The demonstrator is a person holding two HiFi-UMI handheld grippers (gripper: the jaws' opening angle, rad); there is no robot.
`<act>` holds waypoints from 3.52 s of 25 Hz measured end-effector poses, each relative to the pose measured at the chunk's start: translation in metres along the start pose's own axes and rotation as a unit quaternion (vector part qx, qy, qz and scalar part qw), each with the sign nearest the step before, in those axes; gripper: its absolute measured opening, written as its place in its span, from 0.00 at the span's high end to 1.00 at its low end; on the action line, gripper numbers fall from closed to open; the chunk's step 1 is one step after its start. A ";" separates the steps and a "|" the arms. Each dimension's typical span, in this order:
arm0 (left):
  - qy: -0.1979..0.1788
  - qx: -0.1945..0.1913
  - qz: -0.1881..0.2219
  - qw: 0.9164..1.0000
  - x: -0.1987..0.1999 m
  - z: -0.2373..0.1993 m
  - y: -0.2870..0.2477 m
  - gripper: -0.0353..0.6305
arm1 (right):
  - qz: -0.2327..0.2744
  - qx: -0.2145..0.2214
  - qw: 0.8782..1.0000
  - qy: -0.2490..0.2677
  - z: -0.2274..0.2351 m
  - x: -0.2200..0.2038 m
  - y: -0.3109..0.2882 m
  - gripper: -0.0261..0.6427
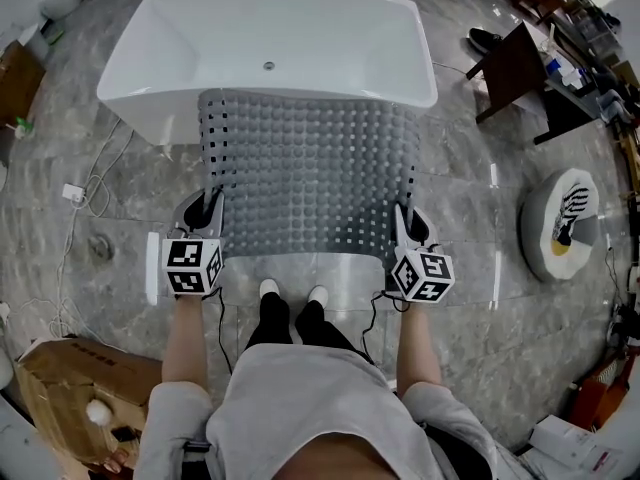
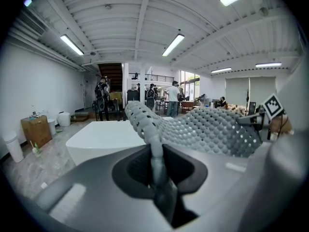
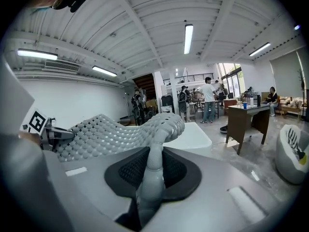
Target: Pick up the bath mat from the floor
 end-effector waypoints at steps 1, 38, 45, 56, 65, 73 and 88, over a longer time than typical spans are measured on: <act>-0.001 0.000 0.005 1.000 0.004 0.001 0.005 0.87 | 0.005 -0.001 1.000 0.001 0.000 0.005 0.004 0.87; -0.031 0.001 0.146 0.989 0.090 0.024 0.087 0.86 | 0.121 -0.026 0.990 0.067 -0.005 0.101 0.076 0.86; -0.040 0.002 0.160 0.986 0.098 0.026 0.091 0.86 | 0.132 -0.030 0.988 0.073 -0.003 0.109 0.076 0.86; -0.044 0.000 0.180 0.983 0.113 0.025 0.097 0.86 | 0.152 -0.036 0.985 0.073 -0.001 0.123 0.077 0.86; -0.050 0.000 0.186 0.981 0.119 0.025 0.098 0.86 | 0.160 -0.036 0.984 0.076 -0.002 0.130 0.076 0.86; -0.047 0.003 0.190 0.981 0.121 0.021 0.101 0.86 | 0.165 -0.034 0.983 0.078 -0.005 0.135 0.076 0.86; -0.047 0.008 0.195 0.980 0.123 0.021 0.106 0.85 | 0.167 -0.035 0.982 0.081 -0.006 0.136 0.080 0.85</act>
Point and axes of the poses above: the fingertips, and each gripper's own axes: y backward along the fingers, z to its right, x out of its top, the point moved 2 cm from there along y, backward along the fingers, and after that the axes turned 12 degrees about y, right-handed, at the moved point
